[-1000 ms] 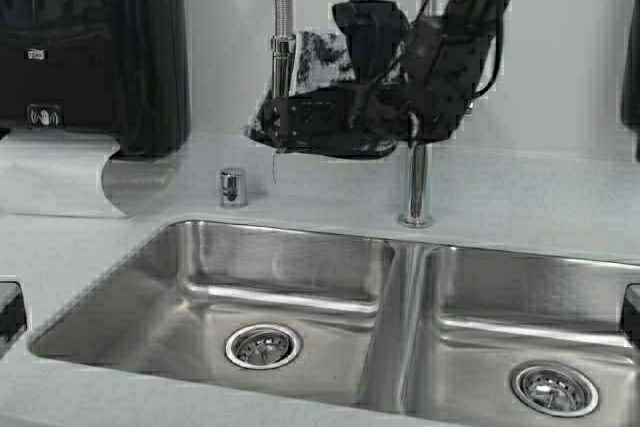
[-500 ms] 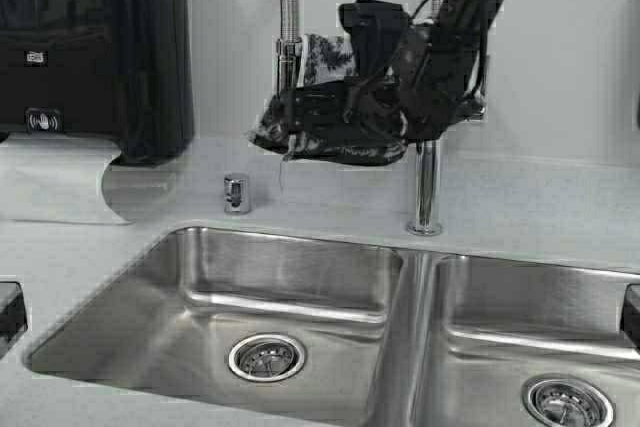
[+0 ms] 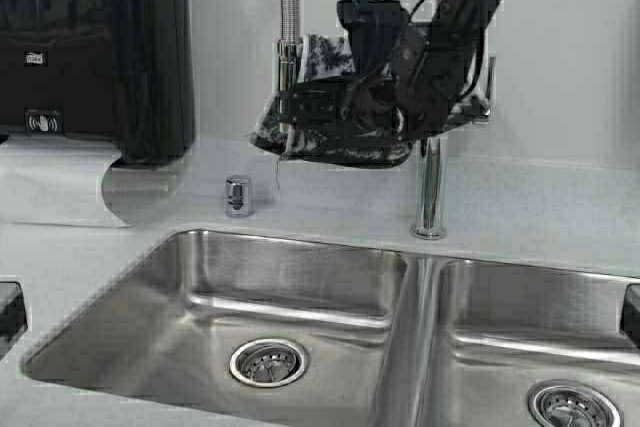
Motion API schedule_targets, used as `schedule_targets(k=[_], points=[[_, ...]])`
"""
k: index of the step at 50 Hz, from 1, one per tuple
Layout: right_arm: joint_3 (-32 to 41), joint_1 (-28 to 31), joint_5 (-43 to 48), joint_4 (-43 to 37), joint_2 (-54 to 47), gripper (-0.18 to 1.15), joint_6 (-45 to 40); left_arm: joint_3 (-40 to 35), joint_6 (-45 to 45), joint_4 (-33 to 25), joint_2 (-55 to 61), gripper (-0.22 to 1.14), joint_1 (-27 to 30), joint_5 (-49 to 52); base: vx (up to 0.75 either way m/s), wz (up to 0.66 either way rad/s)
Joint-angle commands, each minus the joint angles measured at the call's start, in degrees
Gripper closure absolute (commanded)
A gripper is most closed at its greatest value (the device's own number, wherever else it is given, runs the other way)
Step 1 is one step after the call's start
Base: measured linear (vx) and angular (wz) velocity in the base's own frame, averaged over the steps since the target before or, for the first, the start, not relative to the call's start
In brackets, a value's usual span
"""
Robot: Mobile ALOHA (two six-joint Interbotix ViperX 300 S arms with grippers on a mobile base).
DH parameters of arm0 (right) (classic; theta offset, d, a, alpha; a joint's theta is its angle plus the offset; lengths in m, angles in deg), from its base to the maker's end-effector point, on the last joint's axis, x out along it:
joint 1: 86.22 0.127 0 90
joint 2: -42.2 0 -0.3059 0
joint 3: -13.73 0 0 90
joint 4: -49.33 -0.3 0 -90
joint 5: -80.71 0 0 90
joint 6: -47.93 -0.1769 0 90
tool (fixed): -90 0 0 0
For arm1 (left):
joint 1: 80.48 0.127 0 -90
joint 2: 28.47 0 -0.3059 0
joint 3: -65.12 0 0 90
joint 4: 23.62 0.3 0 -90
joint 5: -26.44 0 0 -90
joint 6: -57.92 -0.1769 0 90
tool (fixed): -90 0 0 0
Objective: Get the cloth and wipe up the spill under the wine glass
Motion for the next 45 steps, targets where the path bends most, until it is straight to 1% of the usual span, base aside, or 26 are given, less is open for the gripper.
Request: schedule_targets(k=[1,4,6,8,15,27,35,45], points=[[0.6,-0.4,0.6,-0.1,1.4,0.70,-0.1,-0.3,-0.1,0.0,0.3,0.89,0.0,-0.3,0.00,0.00],[0.3,-0.4,0.6,-0.1,2.0,0.83,-0.2,-0.2,0.0,0.0,0.2,0.89,0.0,-0.3,0.00,0.00],[-0.3,-0.4,0.6,-0.1,2.7,0.88,-0.1,-0.2,-0.1,0.0,0.0,0.89,0.0,-0.3,0.00,0.00],[-1.0,-0.4,0.5,-0.1,3.6,0.91,-0.1,-0.1,-0.1,0.0,0.0,0.89,0.0,-0.3,0.00,0.00],[-4.3,-0.4,0.6,0.2,9.1,0.90,0.0,0.1,-0.1,0.0,0.0,0.89,0.0,-0.2,0.00,0.00],[-9.9,-0.4,-0.9,1.8,22.9,0.90,0.1,0.3,-0.1,0.0,0.0,0.89,0.0,-0.2,0.00,0.00],[-10.1,-0.4,-5.8,3.1,31.3,0.90,0.1,0.4,-0.1,0.0,0.3,0.89,0.0,-0.3,-0.01,-0.01],[-7.7,-0.4,-11.3,6.1,38.9,0.90,0.0,0.5,-0.1,-0.1,0.7,0.89,0.0,-0.2,-0.03,0.00]])
